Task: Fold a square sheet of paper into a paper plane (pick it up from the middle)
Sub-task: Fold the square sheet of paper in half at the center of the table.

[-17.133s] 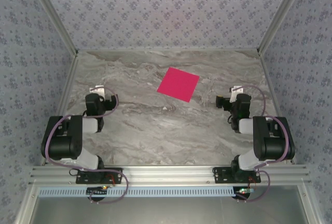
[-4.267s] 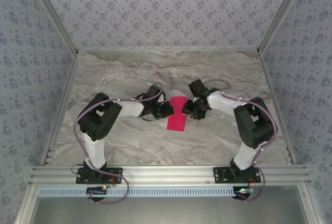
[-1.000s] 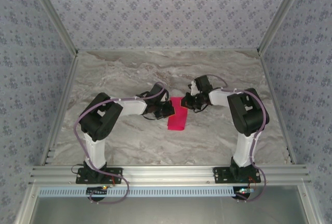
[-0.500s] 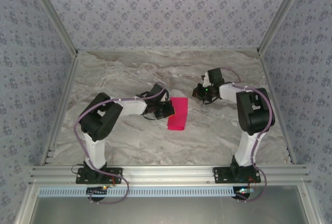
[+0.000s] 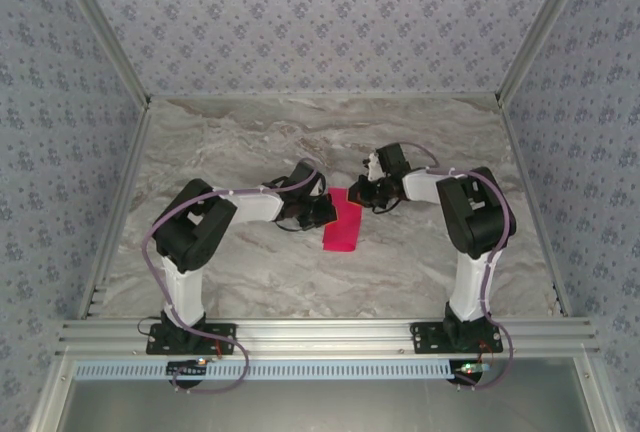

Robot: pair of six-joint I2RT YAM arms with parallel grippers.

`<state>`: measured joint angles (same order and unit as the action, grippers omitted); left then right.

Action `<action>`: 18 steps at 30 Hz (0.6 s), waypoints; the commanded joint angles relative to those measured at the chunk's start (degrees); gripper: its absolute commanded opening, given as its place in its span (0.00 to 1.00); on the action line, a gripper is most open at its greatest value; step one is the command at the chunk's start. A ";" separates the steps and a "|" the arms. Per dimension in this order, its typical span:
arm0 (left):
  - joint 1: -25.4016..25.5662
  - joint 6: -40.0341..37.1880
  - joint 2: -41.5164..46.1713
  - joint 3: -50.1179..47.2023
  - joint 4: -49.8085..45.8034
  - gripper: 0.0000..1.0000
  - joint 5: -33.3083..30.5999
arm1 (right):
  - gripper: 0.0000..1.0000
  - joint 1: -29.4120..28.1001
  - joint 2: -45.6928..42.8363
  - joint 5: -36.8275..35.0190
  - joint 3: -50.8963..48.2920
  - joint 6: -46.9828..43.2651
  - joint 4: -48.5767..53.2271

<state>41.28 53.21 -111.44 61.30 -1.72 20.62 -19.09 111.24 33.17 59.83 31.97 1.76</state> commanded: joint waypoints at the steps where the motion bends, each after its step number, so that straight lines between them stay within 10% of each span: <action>1: 0.63 -0.48 -5.65 -5.04 -16.13 0.00 -6.68 | 0.00 4.56 2.26 -5.40 0.74 0.80 -0.34; 7: 0.65 -0.34 -5.48 -5.40 -15.59 0.00 -6.68 | 0.00 8.63 0.28 -7.60 3.10 -0.52 1.14; 18: 0.60 -0.14 -5.73 -5.57 -14.63 0.00 -7.09 | 0.00 -1.56 -14.81 -3.57 -11.27 2.47 3.67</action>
<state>41.28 53.21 -111.26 60.84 -1.17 20.49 -18.65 98.52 28.56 51.59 32.56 2.92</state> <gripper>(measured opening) 0.041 0.051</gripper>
